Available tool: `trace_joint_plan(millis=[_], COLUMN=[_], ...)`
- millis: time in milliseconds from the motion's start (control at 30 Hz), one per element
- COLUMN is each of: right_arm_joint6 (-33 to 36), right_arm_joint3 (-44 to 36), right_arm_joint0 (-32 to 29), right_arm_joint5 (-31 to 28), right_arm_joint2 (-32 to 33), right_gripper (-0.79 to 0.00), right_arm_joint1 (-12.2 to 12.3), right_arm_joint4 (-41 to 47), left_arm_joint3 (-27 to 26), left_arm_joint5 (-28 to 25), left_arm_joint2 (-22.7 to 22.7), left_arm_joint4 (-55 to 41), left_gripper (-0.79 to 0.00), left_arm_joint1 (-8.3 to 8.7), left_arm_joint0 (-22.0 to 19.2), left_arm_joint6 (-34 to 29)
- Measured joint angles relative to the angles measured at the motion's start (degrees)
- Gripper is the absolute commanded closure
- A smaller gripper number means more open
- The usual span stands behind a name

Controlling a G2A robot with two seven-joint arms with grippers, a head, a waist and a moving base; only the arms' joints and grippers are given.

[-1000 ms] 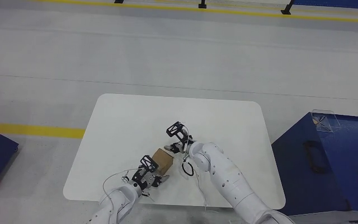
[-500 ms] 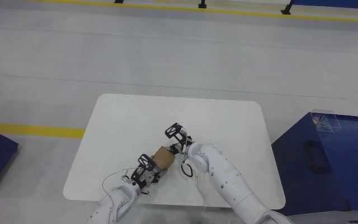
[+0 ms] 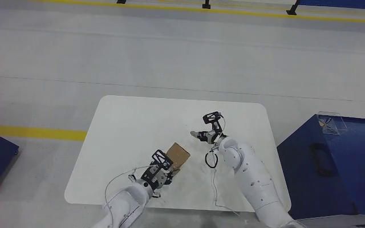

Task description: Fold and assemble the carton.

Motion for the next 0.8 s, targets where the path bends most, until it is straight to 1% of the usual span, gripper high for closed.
trace_joint_plan(millis=[67,100,167,200,267,300,367,400,500,567,600,633,667,700,800], right_arm_joint6=[0.13,0.32,0.75,1.16,1.1,0.67,-0.29,-0.63,-0.64,-0.61,-0.61,-0.61,-0.61,-0.61,-0.61], right_arm_joint3=[-1.74,-2.77,-3.9,-4.22,-4.25,-4.02,-3.51,-3.33,-3.32,-3.33,-3.33,-3.33,-3.33,-3.33,-3.33], right_arm_joint0=[-1.83,-3.04,-4.71,-5.62,-6.65,-7.23,-7.86,-8.0,-7.98,-7.97,-7.97,-7.97,-7.97,-7.97,-7.97], right_arm_joint5=[-1.8,-3.02,-4.95,-6.24,-7.67,-8.49,-9.47,-9.67,-9.64,-9.62,-9.62,-9.62,-9.62,-9.62,-9.62], right_arm_joint2=[2.49,3.83,5.26,5.81,6.19,6.09,5.8,5.74,5.74,5.75,5.75,5.75,5.75,5.75,5.74], right_gripper=[-0.785,-0.785,-0.785,-0.785,-0.785,-0.785,-0.785,-0.785,-0.785,-0.785,-0.785,-0.785,-0.785,-0.785,-0.785], right_arm_joint1=[0.8,1.25,1.77,2.05,2.4,2.56,2.74,2.78,2.77,2.77,2.76,2.77,2.77,2.77,2.77], right_arm_joint4=[0.65,1.07,1.66,1.83,1.46,0.74,-0.19,-0.35,-0.31,-0.3,-0.3,-0.3,-0.3,-0.3,-0.3], left_arm_joint3=[-3.9,-4.61,-4.22,-2.96,0.48,4.0,9.74,13.87,23.55,28.97,32.3,34.67,37.06,40.07,46.63], left_arm_joint5=[1.59,3.32,6.64,9.05,12.99,15.48,18.63,20.36,23.47,24.56,25.16,25.53,25.86,26.39,27.09], left_arm_joint2=[0.56,1.03,2.15,3.18,4.86,6.56,9.75,11.99,17.52,20.68,22.54,23.81,25.1,26.76,30.2], left_arm_joint4=[-6.91,-11.47,-17.44,-21.04,-25.15,-25.82,-24.29,-24.02,-26.24,-26.69,-27.5,-28.69,-29.7,-30.37,-31.89], left_gripper=[0.0,0.0,0.0,0.0,0.0,0.0,0.0,0.0,0.0,0.0,-0.089,-0.32,-0.785,-0.785,-0.785], left_arm_joint1=[-0.5,-0.87,-1.53,-2.05,-2.8,-3.29,-4.29,-5.03,-6.87,-7.98,-8.79,-9.41,-10.0,-10.78,-12.61], left_arm_joint0=[-2.65,-5.24,-10.21,-13.72,-19.3,-23.15,-28.59,-31.85,-39.13,-42.75,-44.82,-46.23,-47.53,-49.15,-52.15], left_arm_joint6=[-11.59,-19.46,-29.85,-35.41,-42.44,-46.85,-51.89,-53.19,-53.16,-53.09,-53.09,-53.09,-53.09,-53.1,-53.1])
